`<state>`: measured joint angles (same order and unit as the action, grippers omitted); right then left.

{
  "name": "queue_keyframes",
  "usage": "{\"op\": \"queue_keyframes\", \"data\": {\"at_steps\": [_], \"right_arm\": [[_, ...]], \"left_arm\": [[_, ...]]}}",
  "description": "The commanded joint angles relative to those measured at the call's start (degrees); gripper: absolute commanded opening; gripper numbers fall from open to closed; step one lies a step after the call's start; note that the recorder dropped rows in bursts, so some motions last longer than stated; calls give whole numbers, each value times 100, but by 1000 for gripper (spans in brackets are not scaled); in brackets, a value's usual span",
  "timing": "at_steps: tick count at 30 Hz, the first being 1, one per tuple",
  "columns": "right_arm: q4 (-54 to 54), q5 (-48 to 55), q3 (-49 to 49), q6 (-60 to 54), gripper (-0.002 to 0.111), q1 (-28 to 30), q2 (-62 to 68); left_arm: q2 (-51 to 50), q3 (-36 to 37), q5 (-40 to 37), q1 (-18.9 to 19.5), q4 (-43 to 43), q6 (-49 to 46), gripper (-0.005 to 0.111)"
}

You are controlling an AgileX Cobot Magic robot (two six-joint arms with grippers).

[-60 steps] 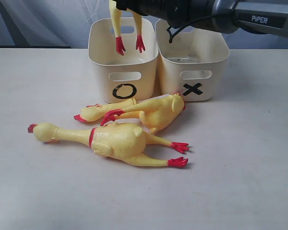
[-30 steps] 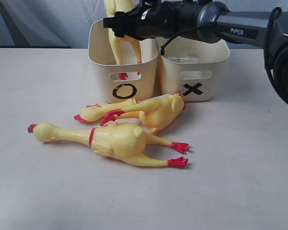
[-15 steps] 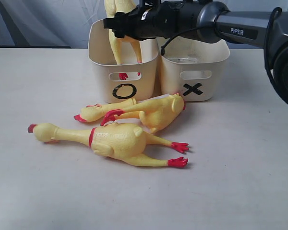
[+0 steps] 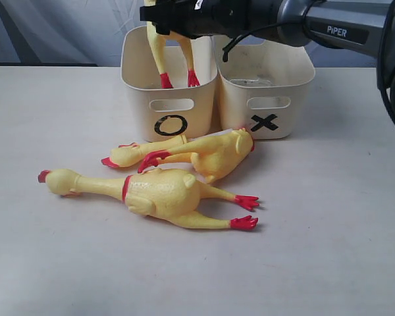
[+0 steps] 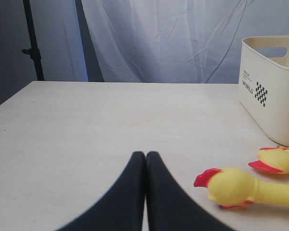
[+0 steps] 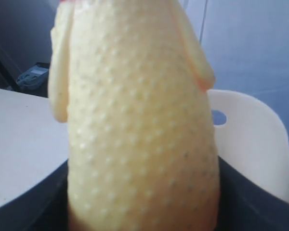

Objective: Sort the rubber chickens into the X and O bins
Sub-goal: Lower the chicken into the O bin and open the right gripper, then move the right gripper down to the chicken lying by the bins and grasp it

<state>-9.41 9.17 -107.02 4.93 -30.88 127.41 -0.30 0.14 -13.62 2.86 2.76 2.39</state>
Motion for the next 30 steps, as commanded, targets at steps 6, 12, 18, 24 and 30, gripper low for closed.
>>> {"op": "queue_keyframes", "data": {"at_steps": [6, 12, 18, 24, 30], "right_arm": [[168, 151, -77, -34, 77, 89, -196], [168, 197, -77, -34, 78, 63, -283], [168, 300, -77, -34, 78, 51, -432], [560, 867, -77, -34, 78, 51, -816], [1381, 1758, -77, -34, 65, 51, -1373]], "left_arm": [[30, -14, 40, -10, -14, 21, 0], [30, -14, 40, -10, -14, 21, 0], [30, -14, 40, -10, -14, 21, 0], [30, -14, 40, -10, -14, 21, 0], [30, -14, 40, -10, -14, 21, 0]]}}
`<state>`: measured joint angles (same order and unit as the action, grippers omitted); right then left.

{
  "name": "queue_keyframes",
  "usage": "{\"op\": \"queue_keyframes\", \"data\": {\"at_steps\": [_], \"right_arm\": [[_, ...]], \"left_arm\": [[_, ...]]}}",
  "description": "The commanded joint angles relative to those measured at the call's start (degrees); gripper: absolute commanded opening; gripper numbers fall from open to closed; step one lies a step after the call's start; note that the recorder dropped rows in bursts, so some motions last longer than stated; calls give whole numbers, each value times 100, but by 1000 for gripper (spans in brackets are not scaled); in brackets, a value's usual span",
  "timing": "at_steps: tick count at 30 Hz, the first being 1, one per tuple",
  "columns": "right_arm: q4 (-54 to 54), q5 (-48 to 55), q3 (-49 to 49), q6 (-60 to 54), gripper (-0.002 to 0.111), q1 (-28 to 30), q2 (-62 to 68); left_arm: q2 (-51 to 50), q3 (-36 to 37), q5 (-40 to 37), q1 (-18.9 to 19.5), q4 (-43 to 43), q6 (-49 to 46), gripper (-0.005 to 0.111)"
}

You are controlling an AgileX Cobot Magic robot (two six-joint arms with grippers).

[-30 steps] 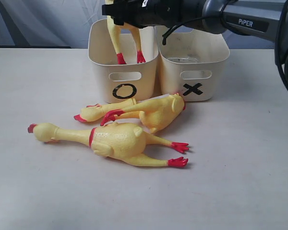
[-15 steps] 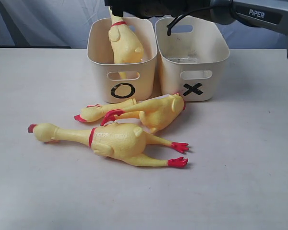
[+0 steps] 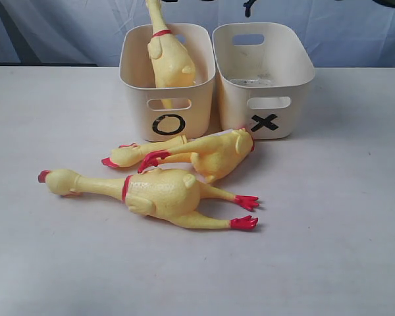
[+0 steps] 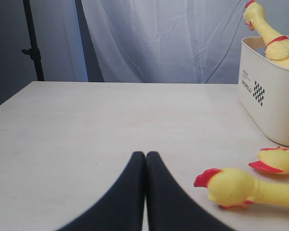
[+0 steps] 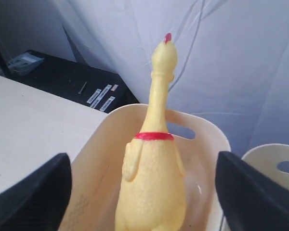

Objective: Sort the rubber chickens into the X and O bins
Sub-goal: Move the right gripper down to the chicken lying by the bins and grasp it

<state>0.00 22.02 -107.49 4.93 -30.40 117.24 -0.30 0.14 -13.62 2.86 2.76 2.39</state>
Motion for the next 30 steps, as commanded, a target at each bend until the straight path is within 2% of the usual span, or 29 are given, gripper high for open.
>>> {"op": "queue_keyframes", "data": {"at_steps": [1, 2, 4, 5, 10, 15, 18, 22, 24, 26, 30], "right_arm": [[466, 857, -30, -263, 53, 3, -476], [456, 1206, -30, -588, 43, 3, -552], [116, 2114, -30, -1311, 16, -7, -719], [-418, 2541, -30, -1923, -1, -7, -841], [-2248, 3598, -30, -3602, -1, -7, -1083], [-2063, 4720, 5, -3744, -1, -7, -1072], [-1969, 4794, 204, -3777, -1, -7, -1072], [-1942, 4794, 768, -4380, -1, -164, -1072], [-1752, 4574, 1090, -4705, 2, -306, -1072], [-1294, 4313, 1389, -4899, 13, -501, -1072], [-566, 3628, 1884, -4984, 56, -801, -1072]], "left_arm": [[30, -14, 40, -10, -14, 21, 0], [30, -14, 40, -10, -14, 21, 0], [30, -14, 40, -10, -14, 21, 0], [30, -14, 40, -10, -14, 21, 0], [30, -14, 40, -10, -14, 21, 0], [30, -14, 40, -10, -14, 21, 0], [30, -14, 40, -10, -14, 21, 0], [30, -14, 40, -10, -14, 21, 0], [30, -14, 40, -10, -14, 21, 0], [30, -14, 40, -10, -14, 21, 0], [30, -14, 40, -10, -14, 21, 0]]}}
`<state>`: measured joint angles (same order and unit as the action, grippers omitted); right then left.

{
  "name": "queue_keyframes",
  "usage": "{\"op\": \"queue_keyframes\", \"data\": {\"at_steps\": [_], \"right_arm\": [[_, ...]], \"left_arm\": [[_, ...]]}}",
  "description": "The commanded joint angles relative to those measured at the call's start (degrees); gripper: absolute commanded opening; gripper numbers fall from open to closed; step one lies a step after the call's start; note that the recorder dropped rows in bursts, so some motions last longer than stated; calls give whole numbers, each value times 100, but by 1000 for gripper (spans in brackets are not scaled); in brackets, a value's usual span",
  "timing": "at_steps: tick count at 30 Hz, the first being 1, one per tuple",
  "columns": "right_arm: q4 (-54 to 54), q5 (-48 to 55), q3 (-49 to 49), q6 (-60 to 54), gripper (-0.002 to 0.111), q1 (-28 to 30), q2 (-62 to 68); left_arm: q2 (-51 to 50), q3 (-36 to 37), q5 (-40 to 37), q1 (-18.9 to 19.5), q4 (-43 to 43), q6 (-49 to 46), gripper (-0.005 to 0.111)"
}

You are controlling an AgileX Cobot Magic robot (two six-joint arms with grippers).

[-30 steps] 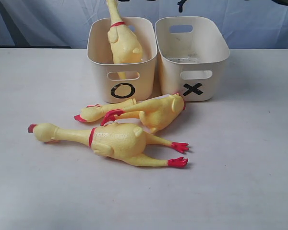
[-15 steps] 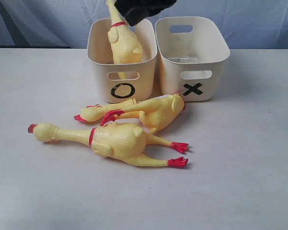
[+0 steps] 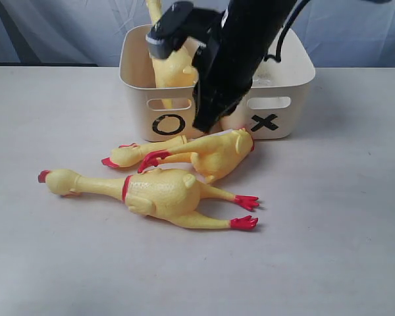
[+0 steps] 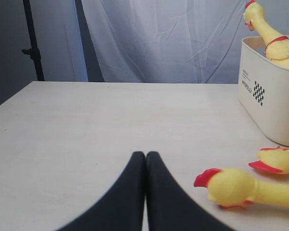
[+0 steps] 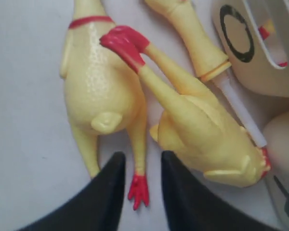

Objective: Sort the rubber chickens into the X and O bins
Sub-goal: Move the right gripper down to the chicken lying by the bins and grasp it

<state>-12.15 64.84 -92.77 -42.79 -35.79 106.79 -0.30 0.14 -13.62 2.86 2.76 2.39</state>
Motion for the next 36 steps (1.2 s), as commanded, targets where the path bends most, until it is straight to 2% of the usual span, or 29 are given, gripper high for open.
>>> {"op": "queue_keyframes", "data": {"at_steps": [1, 2, 3, 7, 11, 29, 32, 36], "right_arm": [[675, -895, 506, -279, 67, -305, -27], [678, -1152, 590, -278, 73, -348, -27], [724, -1392, 655, -278, 74, -375, -27], [1048, -2046, 841, -291, 67, -531, 23], [1075, -2059, 852, -391, 58, -596, 246], [1442, -2708, 852, -538, 57, -596, 1074], [1442, -2686, 852, -538, 41, -596, 1127], [1403, -2626, 852, -538, 12, -596, 1147]], "left_arm": [[30, -14, 40, -10, -14, 21, 0], [30, -14, 40, -10, -14, 21, 0], [30, -14, 40, -10, -14, 21, 0], [30, -14, 40, -10, -14, 21, 0], [30, -14, 40, -10, -14, 21, 0], [30, -14, 40, -10, -14, 21, 0], [30, -14, 40, -10, -14, 21, 0], [30, -14, 40, -10, -14, 21, 0]]}}
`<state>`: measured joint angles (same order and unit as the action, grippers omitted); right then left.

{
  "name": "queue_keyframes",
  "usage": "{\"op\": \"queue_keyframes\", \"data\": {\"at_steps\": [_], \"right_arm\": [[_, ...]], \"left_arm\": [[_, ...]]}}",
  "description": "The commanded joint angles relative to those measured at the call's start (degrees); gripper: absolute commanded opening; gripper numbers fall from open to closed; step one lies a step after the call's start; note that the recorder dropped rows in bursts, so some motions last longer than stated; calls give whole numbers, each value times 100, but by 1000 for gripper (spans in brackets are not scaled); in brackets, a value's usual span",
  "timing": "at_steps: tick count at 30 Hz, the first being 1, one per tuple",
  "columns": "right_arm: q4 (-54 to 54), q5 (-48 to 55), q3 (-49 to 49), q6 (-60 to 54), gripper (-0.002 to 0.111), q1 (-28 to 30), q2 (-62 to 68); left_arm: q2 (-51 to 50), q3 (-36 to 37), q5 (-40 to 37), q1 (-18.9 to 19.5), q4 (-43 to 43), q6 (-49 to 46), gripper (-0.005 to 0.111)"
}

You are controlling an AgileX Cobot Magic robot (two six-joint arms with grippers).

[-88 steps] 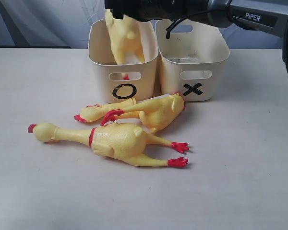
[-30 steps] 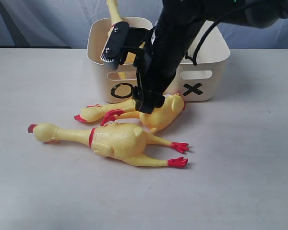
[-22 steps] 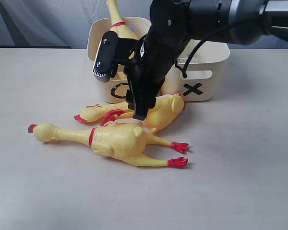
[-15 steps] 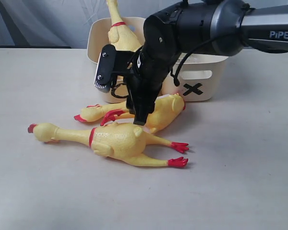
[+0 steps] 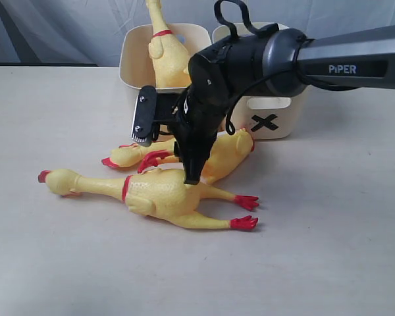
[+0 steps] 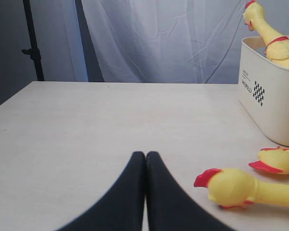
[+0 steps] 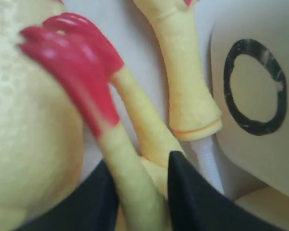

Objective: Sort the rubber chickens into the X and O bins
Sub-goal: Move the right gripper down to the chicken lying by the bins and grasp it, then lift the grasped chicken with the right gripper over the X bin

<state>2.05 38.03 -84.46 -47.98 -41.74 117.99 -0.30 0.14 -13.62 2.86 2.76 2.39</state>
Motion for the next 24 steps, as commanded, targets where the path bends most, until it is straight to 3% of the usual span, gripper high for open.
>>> {"op": "queue_keyframes", "data": {"at_steps": [1, 2, 11, 24], "right_arm": [[-17, 102, 21, -8, 4, -1, 27], [-17, 137, 21, 4, -1, -1, 27], [-315, 561, 21, 48, -1, -1, -345], [-1183, 118, 21, 1178, -1, -1, -1629]], "left_arm": [[30, -14, 40, -10, -14, 21, 0], [30, -14, 40, -10, -14, 21, 0], [30, -14, 40, -10, -14, 21, 0], [30, -14, 40, -10, -14, 21, 0]]}}
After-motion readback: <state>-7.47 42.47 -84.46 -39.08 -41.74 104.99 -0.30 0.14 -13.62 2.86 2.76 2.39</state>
